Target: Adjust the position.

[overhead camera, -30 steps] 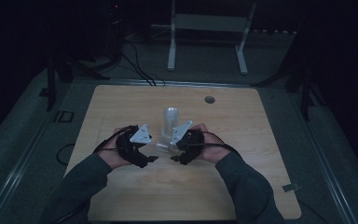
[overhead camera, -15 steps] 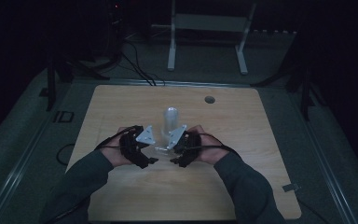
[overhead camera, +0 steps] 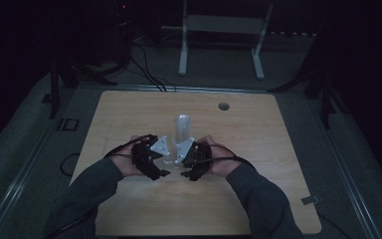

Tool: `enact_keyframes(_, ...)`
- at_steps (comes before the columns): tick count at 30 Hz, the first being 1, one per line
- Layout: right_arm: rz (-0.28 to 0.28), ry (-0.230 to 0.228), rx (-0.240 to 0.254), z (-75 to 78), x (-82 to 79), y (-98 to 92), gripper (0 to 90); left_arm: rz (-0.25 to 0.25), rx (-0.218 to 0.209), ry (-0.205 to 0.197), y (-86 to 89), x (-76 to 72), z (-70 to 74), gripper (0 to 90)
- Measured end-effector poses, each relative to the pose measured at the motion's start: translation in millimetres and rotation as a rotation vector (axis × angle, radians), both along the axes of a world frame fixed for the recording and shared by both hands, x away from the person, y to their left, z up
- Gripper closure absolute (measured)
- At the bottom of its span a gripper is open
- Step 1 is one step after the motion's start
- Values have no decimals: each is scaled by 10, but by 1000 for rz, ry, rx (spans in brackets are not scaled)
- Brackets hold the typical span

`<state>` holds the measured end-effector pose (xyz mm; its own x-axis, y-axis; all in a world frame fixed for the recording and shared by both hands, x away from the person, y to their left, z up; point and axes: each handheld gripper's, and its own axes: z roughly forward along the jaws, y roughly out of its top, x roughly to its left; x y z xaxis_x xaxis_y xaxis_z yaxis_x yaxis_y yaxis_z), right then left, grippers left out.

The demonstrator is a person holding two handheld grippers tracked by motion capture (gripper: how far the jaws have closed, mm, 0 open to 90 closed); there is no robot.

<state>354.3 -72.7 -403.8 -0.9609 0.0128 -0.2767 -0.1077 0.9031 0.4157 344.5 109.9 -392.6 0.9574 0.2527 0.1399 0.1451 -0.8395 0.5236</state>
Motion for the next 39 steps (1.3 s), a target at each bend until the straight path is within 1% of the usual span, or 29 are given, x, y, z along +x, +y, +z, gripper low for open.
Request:
enact_keyframes(1, 3, -1, 1, -3, -1, 3, 324, -2, 8, 1, -6, 4, -2, 282)
enact_keyframes(2, 6, 0, 3, -4, -3, 7, 324, 0, 5, 6, -14, 4, -10, 282)
enact_keyframes(8, 9, -5, 3, -6, -21, 31, 325, -17, 26, 17, -60, 14, -31, 282)
enact_keyframes(9, 15, -13, 4, -9, -24, 38, 325, -22, 36, 15, -67, 15, -34, 283)
enact_keyframes(11, 17, -18, 2, -10, -35, 48, 325, -22, 45, 18, -85, 14, -50, 282)
enact_keyframes(15, 22, -21, 5, -4, -41, 58, 326, -18, 47, 22, -101, 24, -76, 283)
enact_keyframes(16, 23, -21, 3, 0, -42, 57, 327, -24, 54, 22, -97, 30, -74, 288)
enact_keyframes(22, 30, -20, 4, 4, -51, 59, 327, -22, 43, 28, -76, 40, -73, 355)
enact_keyframes(27, 24, -25, 10, 5, -58, 58, 323, -21, 36, 21, -57, 48, -69, 387)
enact_keyframes(31, 20, -29, 13, 5, -54, 54, 293, -19, 34, 20, -47, 49, -70, 399)
enact_keyframes(33, 7, -29, 14, 8, -52, 48, 271, -16, 29, 23, -42, 49, -76, 402)
enact_keyframes(36, -3, -34, 24, 18, -42, 31, 208, -15, 31, 24, -32, 49, -87, 405)
enact_keyframes(38, -18, -47, 32, 32, -31, 13, 194, -9, 23, 25, -23, 52, -100, 406)
enact_keyframes(39, -21, -41, 42, 39, -28, 3, 192, -5, 18, 27, -19, 55, -107, 407)
